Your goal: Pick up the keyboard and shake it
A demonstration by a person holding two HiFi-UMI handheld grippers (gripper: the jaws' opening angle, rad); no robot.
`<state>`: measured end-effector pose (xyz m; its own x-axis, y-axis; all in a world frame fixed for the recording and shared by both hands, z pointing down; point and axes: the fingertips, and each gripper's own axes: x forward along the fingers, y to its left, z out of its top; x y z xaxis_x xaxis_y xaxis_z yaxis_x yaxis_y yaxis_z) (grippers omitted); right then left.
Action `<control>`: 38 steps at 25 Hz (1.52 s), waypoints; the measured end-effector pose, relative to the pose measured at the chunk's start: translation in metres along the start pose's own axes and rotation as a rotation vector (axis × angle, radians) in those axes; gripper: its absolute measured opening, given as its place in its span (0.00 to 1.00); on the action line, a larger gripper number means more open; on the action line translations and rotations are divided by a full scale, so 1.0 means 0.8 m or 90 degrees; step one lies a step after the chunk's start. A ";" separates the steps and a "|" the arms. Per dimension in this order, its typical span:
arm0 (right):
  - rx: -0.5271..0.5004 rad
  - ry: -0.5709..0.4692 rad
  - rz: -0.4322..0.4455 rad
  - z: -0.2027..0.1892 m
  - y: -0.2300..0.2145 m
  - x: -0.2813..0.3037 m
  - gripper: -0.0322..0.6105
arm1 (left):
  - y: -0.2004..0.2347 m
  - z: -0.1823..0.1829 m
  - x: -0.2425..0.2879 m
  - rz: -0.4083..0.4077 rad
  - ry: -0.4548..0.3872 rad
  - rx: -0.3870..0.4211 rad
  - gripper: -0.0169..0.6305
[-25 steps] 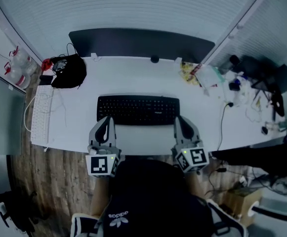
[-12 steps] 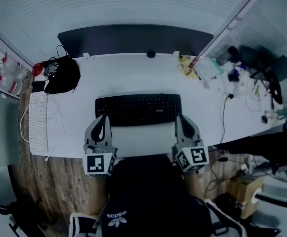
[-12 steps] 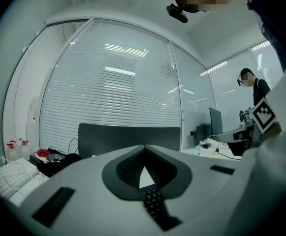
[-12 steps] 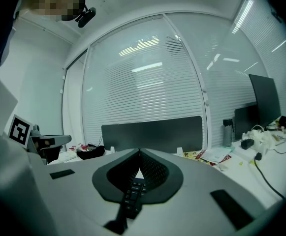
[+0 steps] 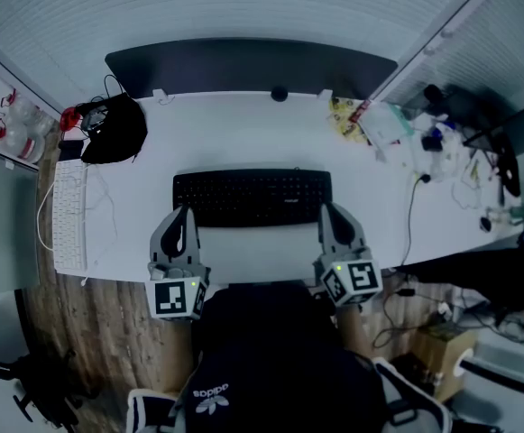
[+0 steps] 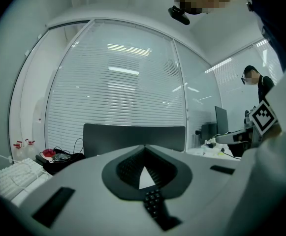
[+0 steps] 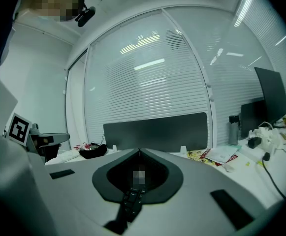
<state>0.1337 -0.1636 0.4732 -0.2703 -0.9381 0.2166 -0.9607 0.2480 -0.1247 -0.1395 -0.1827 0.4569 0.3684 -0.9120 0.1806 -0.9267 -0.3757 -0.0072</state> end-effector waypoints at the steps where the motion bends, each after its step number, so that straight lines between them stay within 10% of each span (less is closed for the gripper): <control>1: -0.001 -0.001 0.002 0.001 -0.001 0.002 0.06 | 0.001 -0.002 -0.002 0.005 0.004 -0.002 0.03; 23: -0.019 -0.025 -0.022 0.011 0.008 -0.007 0.06 | 0.041 -0.005 -0.006 0.011 -0.022 -0.025 0.03; 38: 0.003 0.064 -0.034 -0.037 -0.052 0.029 0.22 | 0.077 -0.100 0.029 -0.023 0.141 -0.076 0.27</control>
<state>0.1657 -0.1884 0.5117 -0.2233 -0.9210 0.3192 -0.9738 0.1964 -0.1147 -0.1941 -0.2142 0.5397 0.3886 -0.8349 0.3898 -0.9202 -0.3736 0.1172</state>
